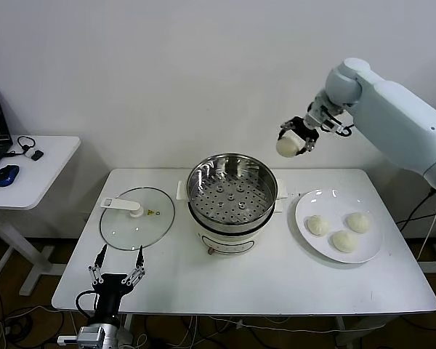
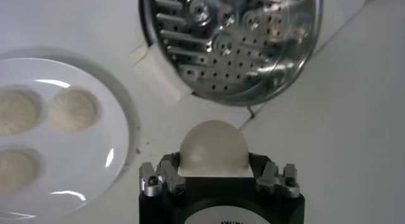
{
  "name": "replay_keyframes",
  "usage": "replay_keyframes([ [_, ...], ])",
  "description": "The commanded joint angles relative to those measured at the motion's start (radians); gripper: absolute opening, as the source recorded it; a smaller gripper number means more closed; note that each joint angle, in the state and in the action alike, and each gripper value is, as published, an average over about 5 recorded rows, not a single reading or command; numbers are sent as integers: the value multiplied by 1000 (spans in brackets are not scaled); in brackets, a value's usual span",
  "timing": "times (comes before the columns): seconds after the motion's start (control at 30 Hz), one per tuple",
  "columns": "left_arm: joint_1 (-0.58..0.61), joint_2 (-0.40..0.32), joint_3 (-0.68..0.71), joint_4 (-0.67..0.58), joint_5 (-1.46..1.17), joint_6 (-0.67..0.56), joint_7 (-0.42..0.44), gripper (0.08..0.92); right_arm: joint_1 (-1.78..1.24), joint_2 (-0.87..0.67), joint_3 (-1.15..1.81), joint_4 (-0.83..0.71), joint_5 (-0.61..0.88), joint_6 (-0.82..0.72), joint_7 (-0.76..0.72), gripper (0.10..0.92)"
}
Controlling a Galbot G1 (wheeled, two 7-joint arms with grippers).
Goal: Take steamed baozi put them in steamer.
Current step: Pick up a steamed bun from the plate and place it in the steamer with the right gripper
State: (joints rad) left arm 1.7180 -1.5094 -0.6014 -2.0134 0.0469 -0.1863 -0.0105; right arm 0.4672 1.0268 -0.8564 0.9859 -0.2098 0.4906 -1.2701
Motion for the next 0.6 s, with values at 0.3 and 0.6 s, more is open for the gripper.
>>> replay_keyframes([
  [0.3,8,-1,-7,0,-7,-10,-1,823,-53,263,-79,-44,-144,75,25,712],
  [0.6,5,2,-5,6,-9,-10,-1,823,-132,300,-25,-96,-302,119,52,712],
])
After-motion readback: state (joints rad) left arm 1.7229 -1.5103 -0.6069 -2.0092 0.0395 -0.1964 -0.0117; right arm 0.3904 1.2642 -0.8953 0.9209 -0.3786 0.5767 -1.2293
